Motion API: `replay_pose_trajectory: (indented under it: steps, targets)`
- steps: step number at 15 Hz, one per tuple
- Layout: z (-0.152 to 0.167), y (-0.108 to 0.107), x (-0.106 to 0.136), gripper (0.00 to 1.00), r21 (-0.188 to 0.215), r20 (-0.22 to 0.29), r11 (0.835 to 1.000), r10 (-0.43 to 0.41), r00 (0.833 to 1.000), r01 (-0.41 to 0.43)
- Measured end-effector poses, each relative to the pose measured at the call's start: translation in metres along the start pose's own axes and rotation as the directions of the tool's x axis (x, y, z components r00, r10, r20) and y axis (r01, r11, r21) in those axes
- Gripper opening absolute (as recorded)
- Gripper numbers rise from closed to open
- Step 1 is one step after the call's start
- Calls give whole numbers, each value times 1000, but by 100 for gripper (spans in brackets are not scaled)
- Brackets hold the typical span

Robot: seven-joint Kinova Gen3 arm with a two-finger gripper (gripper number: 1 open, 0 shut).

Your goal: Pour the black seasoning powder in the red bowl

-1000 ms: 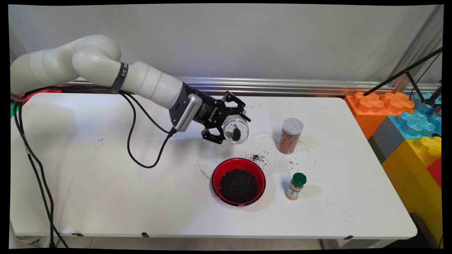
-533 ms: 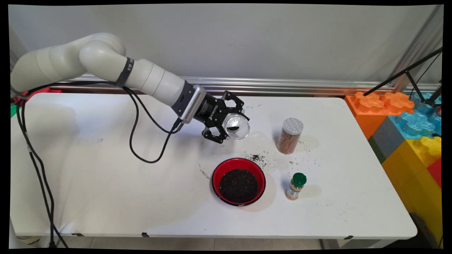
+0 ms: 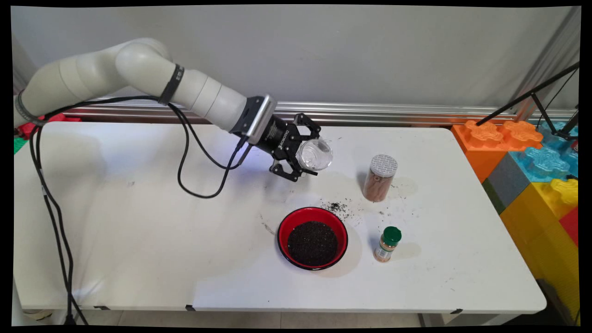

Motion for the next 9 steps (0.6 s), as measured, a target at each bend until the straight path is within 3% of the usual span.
replay_pose_trajectory:
  steps: [3,9]
  targets:
    - [0,-11,-6,0,-11,-18,996,-94,995,93]
    - [-3,-28,-18,0,-31,-46,966,-257,965,256]
